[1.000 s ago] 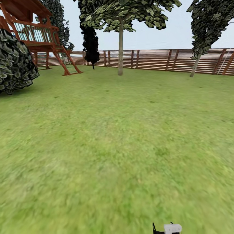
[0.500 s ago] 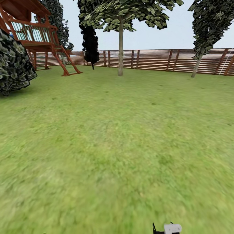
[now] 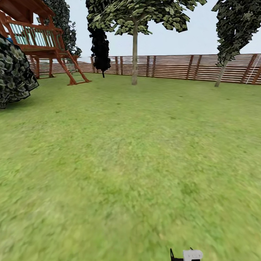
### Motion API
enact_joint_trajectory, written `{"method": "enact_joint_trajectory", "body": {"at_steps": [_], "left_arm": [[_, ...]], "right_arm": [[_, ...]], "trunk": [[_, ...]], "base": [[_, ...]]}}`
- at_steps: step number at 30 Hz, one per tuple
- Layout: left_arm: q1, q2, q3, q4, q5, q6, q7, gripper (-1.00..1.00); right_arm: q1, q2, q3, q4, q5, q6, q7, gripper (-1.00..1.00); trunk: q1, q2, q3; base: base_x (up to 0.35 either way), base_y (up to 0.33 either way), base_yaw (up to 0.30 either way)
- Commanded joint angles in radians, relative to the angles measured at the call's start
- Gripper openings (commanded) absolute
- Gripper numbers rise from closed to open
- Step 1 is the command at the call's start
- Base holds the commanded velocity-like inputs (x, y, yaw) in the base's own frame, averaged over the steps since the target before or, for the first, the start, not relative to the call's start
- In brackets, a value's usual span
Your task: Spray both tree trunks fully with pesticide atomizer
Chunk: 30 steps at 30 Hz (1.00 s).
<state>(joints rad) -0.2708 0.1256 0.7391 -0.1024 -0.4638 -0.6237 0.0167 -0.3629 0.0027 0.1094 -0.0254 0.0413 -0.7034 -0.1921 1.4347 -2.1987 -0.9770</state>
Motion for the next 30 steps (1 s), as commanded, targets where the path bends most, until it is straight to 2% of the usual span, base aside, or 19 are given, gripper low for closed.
{"method": "enact_joint_trajectory", "body": {"at_steps": [1,30], "left_arm": [[-0.001,0.0,0.008,0.001,-0.01,-0.004,0.002,-1.0],[-0.001,0.0,0.008,0.001,-0.01,-0.004,0.002,-1.0]], "right_arm": [[-0.001,0.0,0.007,0.001,0.004,-0.001,-0.01,1.0],[-0.001,0.0,0.007,0.0,0.004,-0.001,-0.01,1.0]], "trunk": [[0.0,0.0,-0.001],[0.0,0.0,-0.001]], "base": [[0.339,0.0,0.0],[0.339,0.0,0.0]]}}
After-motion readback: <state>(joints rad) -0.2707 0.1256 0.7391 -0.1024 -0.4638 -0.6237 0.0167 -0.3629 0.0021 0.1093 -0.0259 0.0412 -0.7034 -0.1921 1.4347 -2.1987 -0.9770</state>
